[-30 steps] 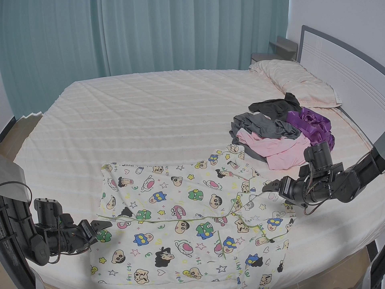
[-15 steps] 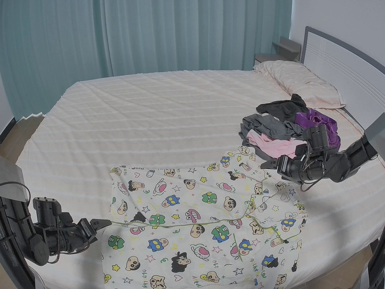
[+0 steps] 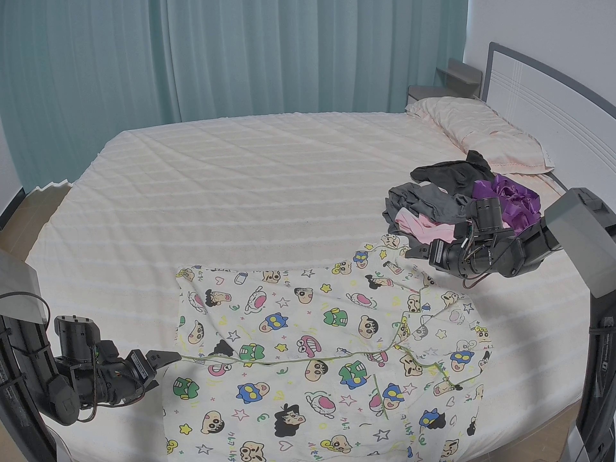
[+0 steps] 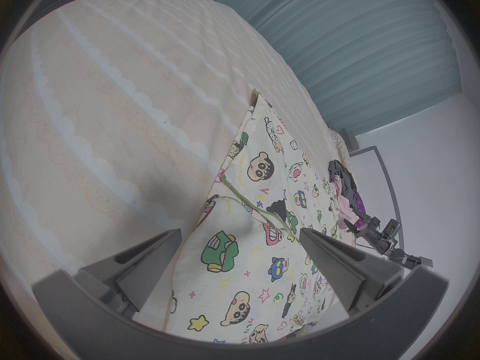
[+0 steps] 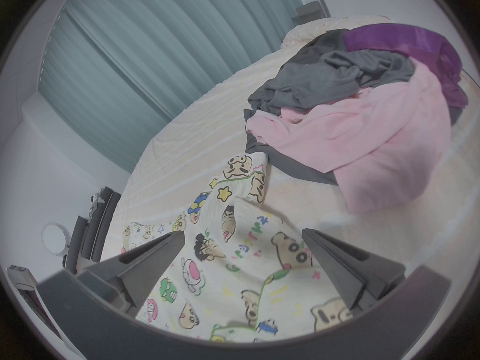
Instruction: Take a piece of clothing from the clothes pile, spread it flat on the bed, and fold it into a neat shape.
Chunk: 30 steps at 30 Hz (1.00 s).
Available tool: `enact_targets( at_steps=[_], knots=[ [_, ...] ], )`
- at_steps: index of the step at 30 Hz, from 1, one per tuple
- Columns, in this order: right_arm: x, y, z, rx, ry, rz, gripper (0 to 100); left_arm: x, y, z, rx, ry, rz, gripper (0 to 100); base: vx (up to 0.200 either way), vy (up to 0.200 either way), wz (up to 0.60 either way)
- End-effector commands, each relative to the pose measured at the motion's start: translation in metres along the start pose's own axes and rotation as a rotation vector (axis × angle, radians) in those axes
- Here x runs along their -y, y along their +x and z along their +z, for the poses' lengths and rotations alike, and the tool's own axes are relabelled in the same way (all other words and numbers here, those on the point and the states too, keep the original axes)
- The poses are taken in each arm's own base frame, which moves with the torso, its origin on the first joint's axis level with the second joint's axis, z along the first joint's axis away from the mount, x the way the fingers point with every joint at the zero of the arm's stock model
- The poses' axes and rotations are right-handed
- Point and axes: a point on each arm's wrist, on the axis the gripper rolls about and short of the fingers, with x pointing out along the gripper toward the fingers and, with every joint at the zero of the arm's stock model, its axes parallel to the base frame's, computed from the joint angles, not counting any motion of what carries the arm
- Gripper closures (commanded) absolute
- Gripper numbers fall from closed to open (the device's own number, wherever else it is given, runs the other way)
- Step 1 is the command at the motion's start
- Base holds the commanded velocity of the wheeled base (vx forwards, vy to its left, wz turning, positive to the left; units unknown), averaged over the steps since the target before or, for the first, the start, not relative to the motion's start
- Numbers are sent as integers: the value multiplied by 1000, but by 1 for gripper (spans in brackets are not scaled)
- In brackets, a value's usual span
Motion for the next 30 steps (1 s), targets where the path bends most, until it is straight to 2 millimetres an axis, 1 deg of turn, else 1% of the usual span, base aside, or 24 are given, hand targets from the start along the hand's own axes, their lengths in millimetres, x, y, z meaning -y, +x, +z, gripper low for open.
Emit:
enact_targets(
  at_steps=[1, 4, 11, 12, 16, 20, 27, 30],
  knots=[
    [15, 38, -14, -42, -10, -2, 0, -2, -2, -4, -14, -11, 13, 0, 0, 0, 0],
    [17, 48, -14, -39, -11, 0, 0, -2, -2, -4, -15, -13, 14, 0, 0, 0, 0],
    [12, 57, -15, -37, -17, 19, 0, -2, -2, -4, -15, -13, 13, 0, 0, 0, 0],
    [11, 58, -14, -34, -18, 23, 100, -2, -2, -4, -16, -13, 14, 0, 0, 0, 0],
    [8, 56, -11, -25, -4, 29, 100, -2, -1, -4, -18, -13, 14, 0, 0, 0, 0],
    [9, 54, -3, 4, 23, 29, 100, -2, -1, -4, -18, -13, 14, 0, 0, 0, 0],
    [21, 50, 11, 56, 64, 16, 100, -2, -1, -4, -18, -13, 14, 0, 0, 0, 0],
    [24, 50, 12, 64, 76, 6, 100, -2, -1, -4, -17, -12, 13, 0, 0, 0, 0]
  ],
)
